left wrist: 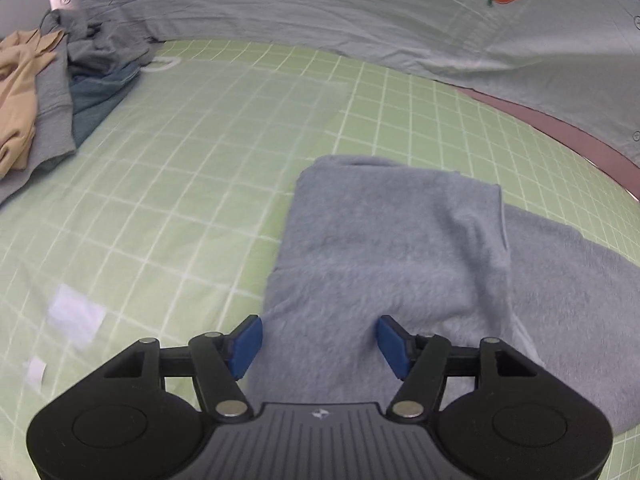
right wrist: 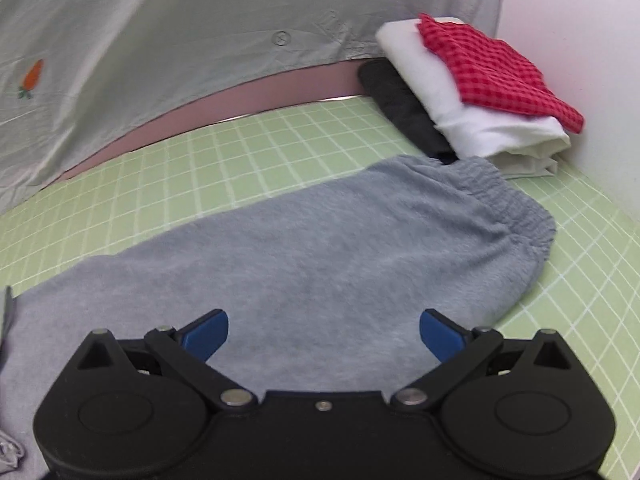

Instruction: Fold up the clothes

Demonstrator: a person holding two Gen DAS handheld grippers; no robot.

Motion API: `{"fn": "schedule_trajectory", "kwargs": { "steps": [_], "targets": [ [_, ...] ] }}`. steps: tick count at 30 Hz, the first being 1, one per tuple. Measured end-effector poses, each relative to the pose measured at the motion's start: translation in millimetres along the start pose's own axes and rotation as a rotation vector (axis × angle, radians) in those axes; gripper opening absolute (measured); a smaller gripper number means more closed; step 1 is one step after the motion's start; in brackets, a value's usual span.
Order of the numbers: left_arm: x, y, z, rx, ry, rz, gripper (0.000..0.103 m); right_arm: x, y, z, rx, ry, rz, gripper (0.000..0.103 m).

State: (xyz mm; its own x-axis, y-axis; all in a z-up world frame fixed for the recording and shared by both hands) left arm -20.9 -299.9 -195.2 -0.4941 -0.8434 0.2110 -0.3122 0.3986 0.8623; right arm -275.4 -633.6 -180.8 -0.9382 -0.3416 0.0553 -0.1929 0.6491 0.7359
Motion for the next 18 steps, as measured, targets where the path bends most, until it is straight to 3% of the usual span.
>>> {"fn": "schedule_trajectory", "kwargs": {
  "steps": [3, 8, 13, 18],
  "targets": [
    [-15, 1, 9, -0.041, 0.063, 0.060, 0.063, -49, 14, 8, -0.013, 0.032, -0.092, 0.098],
    [-19, 3, 15, -0.084, 0.047, 0.136, 0.060, -135, 47, 37, -0.019, 0.122, -0.245, 0.097],
    [-18, -3, 18, -0.142, 0.020, 0.177, 0.037, -210, 77, 68, -0.042, 0.185, -0.376, 0.094],
    [-19, -4, 17, -0.166, -0.027, 0.200, 0.026, -249, 92, 96, -0.057, 0.246, -0.426, 0.090]
  ]
}}
Point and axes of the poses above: each gripper's, at about its wrist camera, not at the fingertips, and y roughly against the way its jaws point, x to its right, z to its underside, the point moved 9 cm from there along -y, roughly the way its jaws point, and after that the axes turned 6 degrees about z, right-handed, at the moved point
